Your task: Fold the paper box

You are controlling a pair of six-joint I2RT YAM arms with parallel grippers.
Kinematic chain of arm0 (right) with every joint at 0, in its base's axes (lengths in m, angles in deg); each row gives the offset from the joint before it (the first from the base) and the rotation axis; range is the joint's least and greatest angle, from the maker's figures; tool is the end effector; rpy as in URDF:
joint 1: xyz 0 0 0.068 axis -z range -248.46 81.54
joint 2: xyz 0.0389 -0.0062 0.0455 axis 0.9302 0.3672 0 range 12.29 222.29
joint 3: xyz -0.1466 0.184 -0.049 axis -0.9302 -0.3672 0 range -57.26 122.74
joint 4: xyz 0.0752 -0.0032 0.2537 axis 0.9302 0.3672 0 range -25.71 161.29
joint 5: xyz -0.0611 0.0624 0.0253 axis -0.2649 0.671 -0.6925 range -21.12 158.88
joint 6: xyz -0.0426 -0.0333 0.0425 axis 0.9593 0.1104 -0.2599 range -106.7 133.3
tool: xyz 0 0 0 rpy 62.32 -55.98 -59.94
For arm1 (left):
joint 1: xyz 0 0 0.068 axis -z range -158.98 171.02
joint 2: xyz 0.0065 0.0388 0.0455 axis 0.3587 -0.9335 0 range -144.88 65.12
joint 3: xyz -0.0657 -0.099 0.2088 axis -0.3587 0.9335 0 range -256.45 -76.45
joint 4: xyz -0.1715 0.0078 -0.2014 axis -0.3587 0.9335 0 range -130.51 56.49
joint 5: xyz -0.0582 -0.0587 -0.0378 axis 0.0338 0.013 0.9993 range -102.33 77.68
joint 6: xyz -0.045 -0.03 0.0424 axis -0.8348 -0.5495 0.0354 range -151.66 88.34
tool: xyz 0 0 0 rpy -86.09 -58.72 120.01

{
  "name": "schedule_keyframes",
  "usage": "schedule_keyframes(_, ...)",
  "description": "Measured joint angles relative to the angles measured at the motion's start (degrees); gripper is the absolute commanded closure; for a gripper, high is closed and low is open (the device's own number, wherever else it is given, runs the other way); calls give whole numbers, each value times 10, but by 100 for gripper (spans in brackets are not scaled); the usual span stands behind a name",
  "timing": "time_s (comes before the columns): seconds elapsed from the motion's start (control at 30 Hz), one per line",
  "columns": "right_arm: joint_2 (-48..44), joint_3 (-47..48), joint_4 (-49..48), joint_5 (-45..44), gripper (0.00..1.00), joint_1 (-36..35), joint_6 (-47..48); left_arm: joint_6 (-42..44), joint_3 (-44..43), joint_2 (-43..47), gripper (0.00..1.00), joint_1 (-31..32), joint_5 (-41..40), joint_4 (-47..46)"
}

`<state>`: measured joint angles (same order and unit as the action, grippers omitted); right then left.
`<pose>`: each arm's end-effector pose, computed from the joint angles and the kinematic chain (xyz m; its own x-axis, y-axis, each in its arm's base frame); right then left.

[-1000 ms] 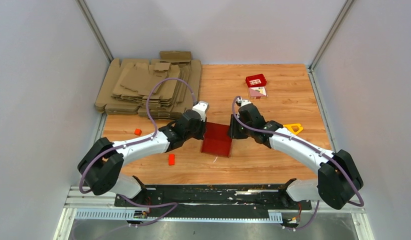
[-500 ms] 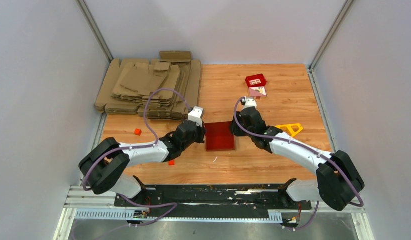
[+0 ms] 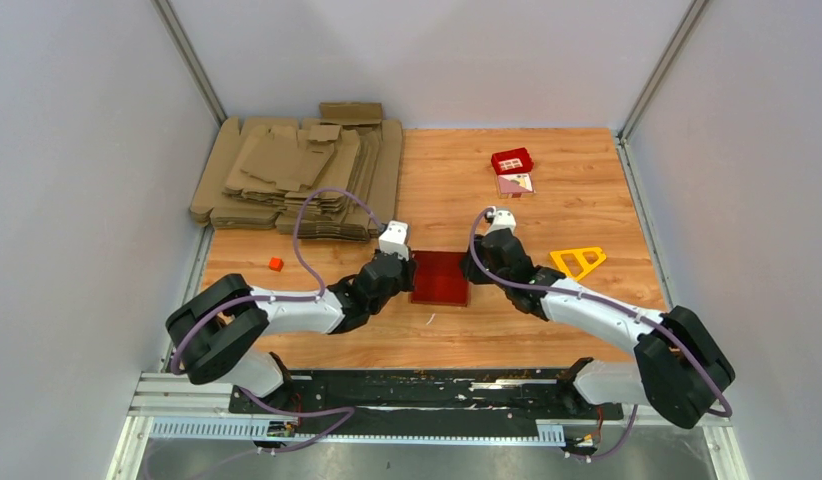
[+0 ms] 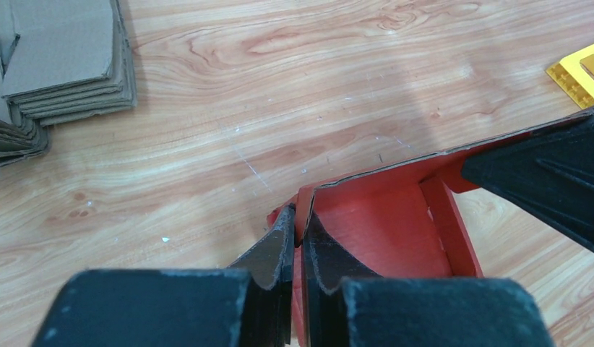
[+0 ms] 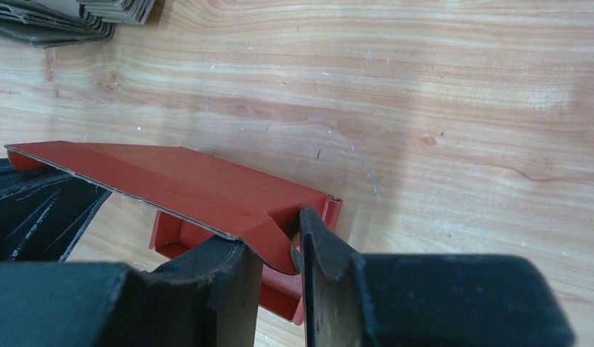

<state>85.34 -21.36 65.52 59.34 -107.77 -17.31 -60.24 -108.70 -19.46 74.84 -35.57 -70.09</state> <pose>0.2288 0.1754 0.1516 -0.6805 0.0920 -0.7270 -0.2065 0.9278 0.3107 0.2023 -0.2396 0.1344 -0.4525 -0.1259 -0.8829 0.3535 0.8836 -0.3071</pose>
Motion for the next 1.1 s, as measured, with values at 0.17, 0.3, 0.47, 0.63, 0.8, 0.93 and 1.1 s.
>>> schedule_keyframes(0.17, -22, -22, 2, -9, 77, -7, -10, -11, 10, -5, 91, 23, -26, -23)
schedule_keyframes(0.3, -44, -42, 2, -12, 78, -12, -23, -27, 32, -5, 90, 38, -40, -59)
schedule_keyframes(0.47, -75, -63, 4, -25, 79, -29, -28, -41, 57, -4, 90, 50, -47, -99)
schedule_keyframes(0.63, -82, -65, 5, -35, 80, -32, -27, -42, 71, -1, 90, 58, -48, -120)
schedule_keyframes(0.8, -90, -83, -10, -39, 81, -33, -27, -43, 94, -1, 90, 68, -47, -159)
schedule_keyframes(0.93, -99, -97, -23, -38, 81, -34, -28, -47, 108, -2, 88, 76, -50, -186)
schedule_keyframes(1.1, -99, -105, -31, -40, 81, -35, -27, -48, 108, -17, 87, 90, -70, -201)
